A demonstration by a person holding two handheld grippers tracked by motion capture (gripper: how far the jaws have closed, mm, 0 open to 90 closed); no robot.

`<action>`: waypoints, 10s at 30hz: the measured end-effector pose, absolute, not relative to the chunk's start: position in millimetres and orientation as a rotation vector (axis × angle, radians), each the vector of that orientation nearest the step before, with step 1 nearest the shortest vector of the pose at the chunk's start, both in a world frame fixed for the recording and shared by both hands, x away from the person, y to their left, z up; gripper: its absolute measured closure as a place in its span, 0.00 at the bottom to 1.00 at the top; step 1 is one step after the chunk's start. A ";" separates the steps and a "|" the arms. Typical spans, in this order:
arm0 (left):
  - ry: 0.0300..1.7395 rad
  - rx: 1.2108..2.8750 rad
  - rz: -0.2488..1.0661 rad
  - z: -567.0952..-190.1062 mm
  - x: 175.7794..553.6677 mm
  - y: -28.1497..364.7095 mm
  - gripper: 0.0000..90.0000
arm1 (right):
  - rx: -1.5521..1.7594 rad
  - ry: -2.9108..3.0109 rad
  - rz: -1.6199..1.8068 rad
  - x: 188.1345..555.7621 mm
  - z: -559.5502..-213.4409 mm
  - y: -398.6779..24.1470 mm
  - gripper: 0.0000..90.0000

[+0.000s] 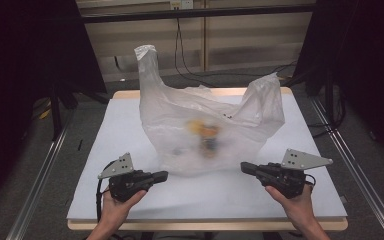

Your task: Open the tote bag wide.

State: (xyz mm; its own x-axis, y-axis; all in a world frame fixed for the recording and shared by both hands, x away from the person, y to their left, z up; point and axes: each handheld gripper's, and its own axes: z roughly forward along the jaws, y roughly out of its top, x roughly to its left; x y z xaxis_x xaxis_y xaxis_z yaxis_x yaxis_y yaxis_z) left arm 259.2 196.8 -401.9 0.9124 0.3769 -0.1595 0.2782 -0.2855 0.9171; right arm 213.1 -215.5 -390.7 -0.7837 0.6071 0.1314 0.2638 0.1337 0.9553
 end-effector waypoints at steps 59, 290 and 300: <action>0.422 1.722 0.211 -249.4 376.6 135.8 1.00 | 0.844 1.963 1.663 304.0 -263.1 -172.6 1.00; 0.485 2.272 0.035 -409.5 367.4 112.2 1.00 | 1.034 2.559 1.233 384.2 -435.0 -194.0 1.00; 0.528 2.518 -0.057 -459.1 399.0 73.3 1.00 | 1.061 2.735 0.996 413.3 -458.2 -179.1 1.00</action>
